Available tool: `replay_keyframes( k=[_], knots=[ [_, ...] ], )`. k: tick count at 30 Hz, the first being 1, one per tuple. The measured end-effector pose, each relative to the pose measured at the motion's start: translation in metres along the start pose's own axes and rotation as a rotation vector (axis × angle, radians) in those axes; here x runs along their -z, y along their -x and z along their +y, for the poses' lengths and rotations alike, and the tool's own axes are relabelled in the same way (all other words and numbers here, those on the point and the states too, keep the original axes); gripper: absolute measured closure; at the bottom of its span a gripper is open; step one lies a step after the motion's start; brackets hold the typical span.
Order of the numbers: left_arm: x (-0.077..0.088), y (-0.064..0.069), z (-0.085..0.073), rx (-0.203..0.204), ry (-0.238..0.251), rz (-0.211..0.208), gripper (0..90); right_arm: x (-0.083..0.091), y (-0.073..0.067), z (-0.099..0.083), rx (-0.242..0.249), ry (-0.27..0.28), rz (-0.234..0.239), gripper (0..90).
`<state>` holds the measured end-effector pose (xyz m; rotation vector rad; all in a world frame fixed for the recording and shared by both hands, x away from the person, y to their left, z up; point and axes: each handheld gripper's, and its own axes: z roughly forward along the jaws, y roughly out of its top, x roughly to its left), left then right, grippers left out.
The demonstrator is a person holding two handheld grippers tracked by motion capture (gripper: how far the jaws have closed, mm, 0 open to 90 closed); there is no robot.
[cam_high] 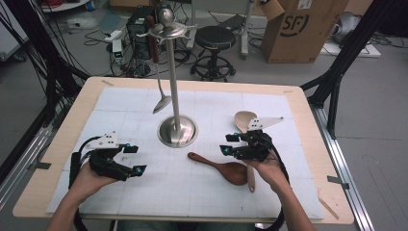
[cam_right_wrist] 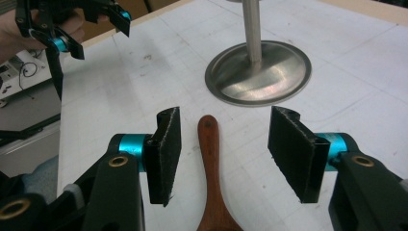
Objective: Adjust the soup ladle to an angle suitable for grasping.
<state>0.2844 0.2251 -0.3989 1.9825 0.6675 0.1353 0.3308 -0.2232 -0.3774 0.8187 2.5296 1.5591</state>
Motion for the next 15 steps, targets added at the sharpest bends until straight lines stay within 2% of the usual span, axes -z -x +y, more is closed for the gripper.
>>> replay_keyframes(
  k=[15],
  knots=[
    [-0.0008,0.0007,0.0000,0.002,0.000,0.000,18.0,0.0062,0.0038,-0.0105,-0.004,-0.032,-0.024,49.2]
  ],
)
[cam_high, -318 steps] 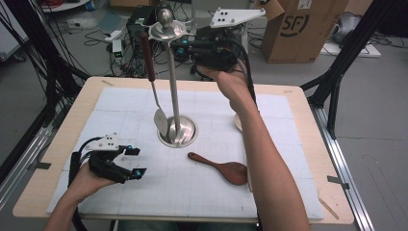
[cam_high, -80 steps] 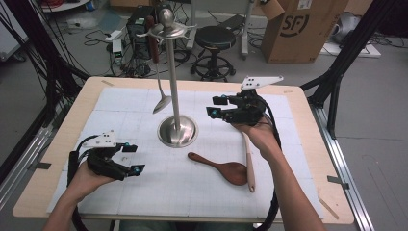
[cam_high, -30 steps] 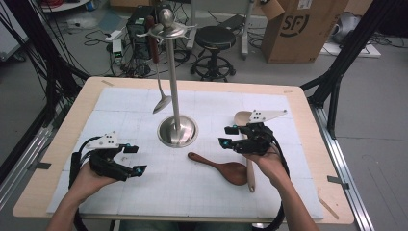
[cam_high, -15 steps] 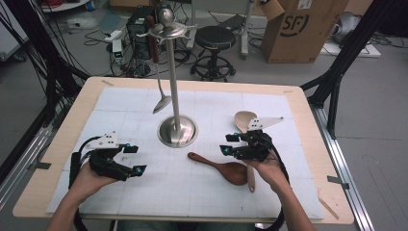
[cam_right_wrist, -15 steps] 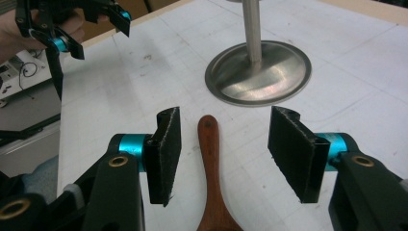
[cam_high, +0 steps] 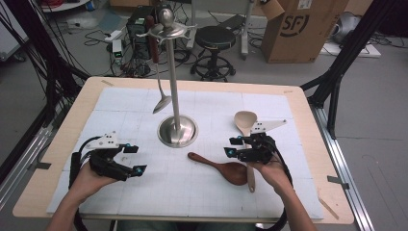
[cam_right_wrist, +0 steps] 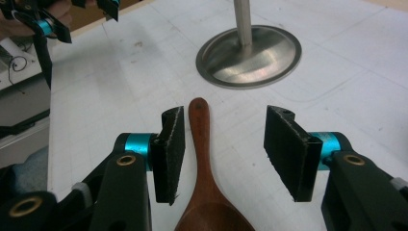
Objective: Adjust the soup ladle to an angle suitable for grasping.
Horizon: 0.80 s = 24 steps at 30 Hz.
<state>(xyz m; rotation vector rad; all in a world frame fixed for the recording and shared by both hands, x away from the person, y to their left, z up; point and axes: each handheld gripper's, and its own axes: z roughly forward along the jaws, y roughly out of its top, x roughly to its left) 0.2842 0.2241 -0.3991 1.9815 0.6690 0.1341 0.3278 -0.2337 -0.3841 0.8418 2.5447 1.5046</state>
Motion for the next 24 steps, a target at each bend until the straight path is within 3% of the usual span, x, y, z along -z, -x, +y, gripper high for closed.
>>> replay_keyframes(
  k=[12,21,24],
  knots=[
    [0.000,0.000,0.000,-0.001,-0.001,-0.002,18.0,0.005,0.002,-0.007,0.013,-0.018,-0.024,55.6],
    [-0.001,0.000,0.000,-0.001,-0.005,-0.001,18.0,0.020,0.010,-0.028,0.002,-0.040,-0.041,76.6],
    [-0.001,0.000,0.000,-0.001,-0.007,-0.001,18.1,0.024,0.011,-0.033,-0.005,-0.044,-0.043,79.4]
  ],
)
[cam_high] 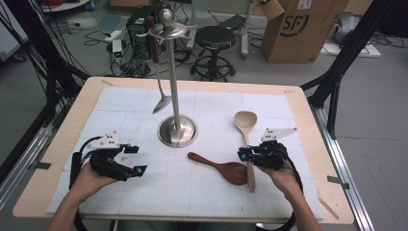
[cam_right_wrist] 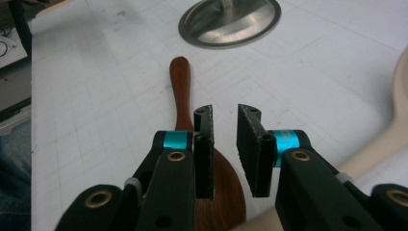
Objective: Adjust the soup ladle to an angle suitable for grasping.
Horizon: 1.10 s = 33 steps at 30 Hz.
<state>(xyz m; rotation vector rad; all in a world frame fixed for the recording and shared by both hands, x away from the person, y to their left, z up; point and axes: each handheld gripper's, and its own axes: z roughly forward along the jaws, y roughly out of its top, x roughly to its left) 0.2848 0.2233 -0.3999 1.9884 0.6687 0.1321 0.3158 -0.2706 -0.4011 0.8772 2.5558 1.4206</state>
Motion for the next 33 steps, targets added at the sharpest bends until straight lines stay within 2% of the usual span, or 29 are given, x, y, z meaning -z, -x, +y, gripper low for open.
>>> replay_keyframes(
  k=[8,15,24,33],
  knots=[
    [-0.001,0.000,0.000,-0.002,0.002,0.000,18.0,0.016,0.006,-0.022,-0.017,-0.015,-0.016,89.6],
    [-0.001,0.000,0.000,-0.006,-0.006,-0.002,18.0,0.025,0.010,-0.037,-0.044,-0.028,-0.024,89.6],
    [-0.002,0.000,0.000,-0.001,-0.004,-0.003,18.0,0.027,0.012,-0.051,-0.067,-0.049,-0.026,89.6],
    [-0.003,0.000,0.000,0.000,-0.006,-0.004,18.0,0.020,0.013,-0.059,-0.080,-0.066,-0.014,89.6]
  ],
)
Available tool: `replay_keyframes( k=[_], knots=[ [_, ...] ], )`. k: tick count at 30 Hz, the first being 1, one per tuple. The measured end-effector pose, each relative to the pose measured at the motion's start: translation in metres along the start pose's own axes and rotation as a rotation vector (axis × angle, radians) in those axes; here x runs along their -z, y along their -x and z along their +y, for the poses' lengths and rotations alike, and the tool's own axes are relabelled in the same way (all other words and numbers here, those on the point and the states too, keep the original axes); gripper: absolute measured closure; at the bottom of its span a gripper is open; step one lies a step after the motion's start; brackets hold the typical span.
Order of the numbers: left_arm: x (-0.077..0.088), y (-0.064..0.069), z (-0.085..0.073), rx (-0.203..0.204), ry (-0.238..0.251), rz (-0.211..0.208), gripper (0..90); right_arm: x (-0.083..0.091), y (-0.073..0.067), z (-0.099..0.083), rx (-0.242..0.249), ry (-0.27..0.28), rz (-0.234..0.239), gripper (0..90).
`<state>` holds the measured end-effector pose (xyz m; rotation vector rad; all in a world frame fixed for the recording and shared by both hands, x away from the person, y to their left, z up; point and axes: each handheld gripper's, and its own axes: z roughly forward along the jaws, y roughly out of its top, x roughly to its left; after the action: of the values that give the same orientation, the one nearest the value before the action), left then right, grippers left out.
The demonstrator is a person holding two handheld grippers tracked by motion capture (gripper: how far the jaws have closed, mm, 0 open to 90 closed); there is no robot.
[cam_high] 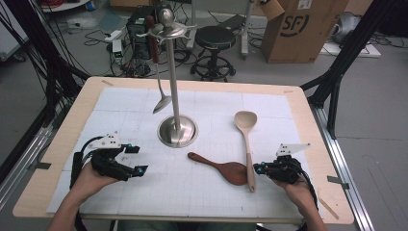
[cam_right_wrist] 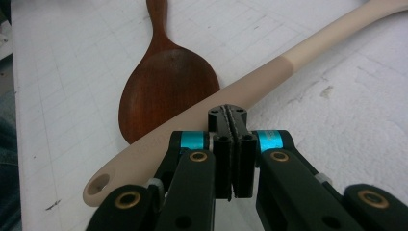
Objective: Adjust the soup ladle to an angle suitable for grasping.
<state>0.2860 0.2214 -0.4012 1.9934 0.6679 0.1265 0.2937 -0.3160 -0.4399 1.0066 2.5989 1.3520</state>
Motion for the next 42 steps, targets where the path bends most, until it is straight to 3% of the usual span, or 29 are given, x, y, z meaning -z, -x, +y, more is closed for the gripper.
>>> replay_keyframes(
  k=[20,42],
  knots=[
    [0.000,0.000,0.000,-0.001,0.002,-0.003,18.0,-0.010,-0.008,0.006,0.021,0.001,0.015,89.7],
    [0.001,-0.001,0.000,-0.003,0.004,-0.002,18.1,-0.033,-0.020,0.019,0.056,-0.007,0.058,89.6]
  ],
)
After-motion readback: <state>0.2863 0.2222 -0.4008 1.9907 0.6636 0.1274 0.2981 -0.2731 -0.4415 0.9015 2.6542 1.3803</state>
